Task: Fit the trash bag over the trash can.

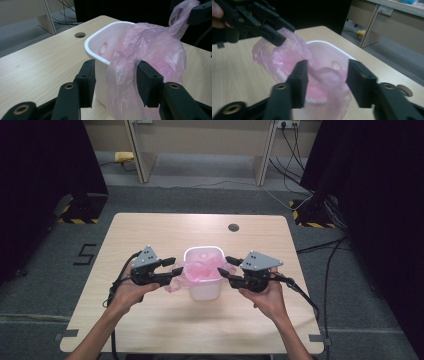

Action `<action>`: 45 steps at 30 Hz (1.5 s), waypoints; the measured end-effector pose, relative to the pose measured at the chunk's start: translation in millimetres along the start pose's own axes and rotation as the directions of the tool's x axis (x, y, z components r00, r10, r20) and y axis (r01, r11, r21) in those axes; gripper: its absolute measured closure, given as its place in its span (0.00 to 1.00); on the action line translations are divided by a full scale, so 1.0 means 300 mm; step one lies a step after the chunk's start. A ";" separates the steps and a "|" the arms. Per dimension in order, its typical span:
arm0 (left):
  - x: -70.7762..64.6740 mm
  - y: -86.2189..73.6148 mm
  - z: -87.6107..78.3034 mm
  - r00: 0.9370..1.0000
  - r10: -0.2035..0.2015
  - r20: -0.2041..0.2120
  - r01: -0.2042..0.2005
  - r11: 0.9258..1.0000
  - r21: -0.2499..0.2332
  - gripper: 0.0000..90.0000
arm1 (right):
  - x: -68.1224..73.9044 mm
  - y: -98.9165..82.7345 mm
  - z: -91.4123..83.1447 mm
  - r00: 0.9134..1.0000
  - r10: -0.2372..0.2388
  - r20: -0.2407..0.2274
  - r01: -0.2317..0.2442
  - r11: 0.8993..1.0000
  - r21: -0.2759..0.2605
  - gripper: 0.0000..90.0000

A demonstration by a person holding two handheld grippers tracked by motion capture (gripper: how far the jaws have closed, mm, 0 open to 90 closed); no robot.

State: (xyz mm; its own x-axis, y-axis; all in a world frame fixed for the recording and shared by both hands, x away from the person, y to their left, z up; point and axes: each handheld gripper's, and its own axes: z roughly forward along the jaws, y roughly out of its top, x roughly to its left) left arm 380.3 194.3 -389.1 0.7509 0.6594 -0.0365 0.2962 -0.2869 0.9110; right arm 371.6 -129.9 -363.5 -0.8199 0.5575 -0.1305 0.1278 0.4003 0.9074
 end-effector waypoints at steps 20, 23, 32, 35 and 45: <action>0.080 0.018 0.058 0.998 -0.061 0.015 0.062 0.997 -0.041 0.83 | -0.165 -0.019 0.146 0.995 0.068 0.077 -0.074 0.994 0.081 0.94; 0.105 0.003 0.102 0.995 -0.102 0.023 0.103 0.994 -0.026 0.84 | -0.198 -0.041 0.170 0.992 0.090 0.085 -0.098 0.990 0.102 0.94; 0.134 -0.019 0.146 0.994 -0.110 -0.004 0.110 0.994 0.004 0.86 | -0.243 -0.105 0.216 0.990 0.136 0.047 -0.141 0.983 0.120 0.95; 0.137 -0.026 0.158 0.993 -0.114 -0.004 0.114 0.993 0.005 0.87 | -0.243 -0.117 0.229 0.990 0.138 0.038 -0.142 0.981 0.134 0.96; 0.146 -0.047 0.210 0.993 -0.114 -0.002 0.114 0.993 0.014 0.98 | -0.244 -0.132 0.262 0.994 0.108 0.014 -0.108 0.979 0.175 0.98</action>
State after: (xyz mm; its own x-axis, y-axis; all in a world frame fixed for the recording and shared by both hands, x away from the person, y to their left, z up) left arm 446.1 183.3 -429.4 0.7110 0.6892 -0.1392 0.3882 -0.2198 0.8950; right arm 470.5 -129.3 -421.4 -0.7935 0.6075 -0.0376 0.3115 0.4583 0.8324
